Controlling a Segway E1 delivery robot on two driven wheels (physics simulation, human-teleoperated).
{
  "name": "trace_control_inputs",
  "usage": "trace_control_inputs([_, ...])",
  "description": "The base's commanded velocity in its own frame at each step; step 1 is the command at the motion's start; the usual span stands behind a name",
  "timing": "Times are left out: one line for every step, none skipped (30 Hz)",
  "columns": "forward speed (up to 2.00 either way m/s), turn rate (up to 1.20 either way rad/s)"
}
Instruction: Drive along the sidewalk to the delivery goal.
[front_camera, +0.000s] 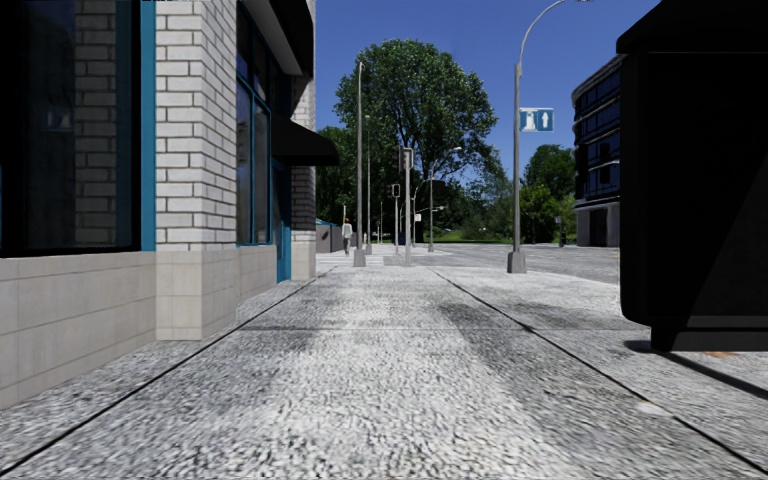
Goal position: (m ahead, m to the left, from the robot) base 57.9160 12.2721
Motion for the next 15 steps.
trace_control_inputs([2.0, 0.0])
trace_control_inputs([2.0, 0.0])
trace_control_inputs([2.0, 0.0])
trace_control_inputs([2.0, 0.0])
trace_control_inputs([2.0, 0.0])
trace_control_inputs([2.0, 0.0])
trace_control_inputs([2.0, 0.0])
trace_control_inputs([2.0, 0.0])
trace_control_inputs([2.0, 0.0])
trace_control_inputs([2.0, 0.0])
trace_control_inputs([2.0, 0.0])
trace_control_inputs([2.0, 0.0])
trace_control_inputs([2.0, 0.0])
trace_control_inputs([2.0, 0.0])
trace_control_inputs([2.0, 0.0])
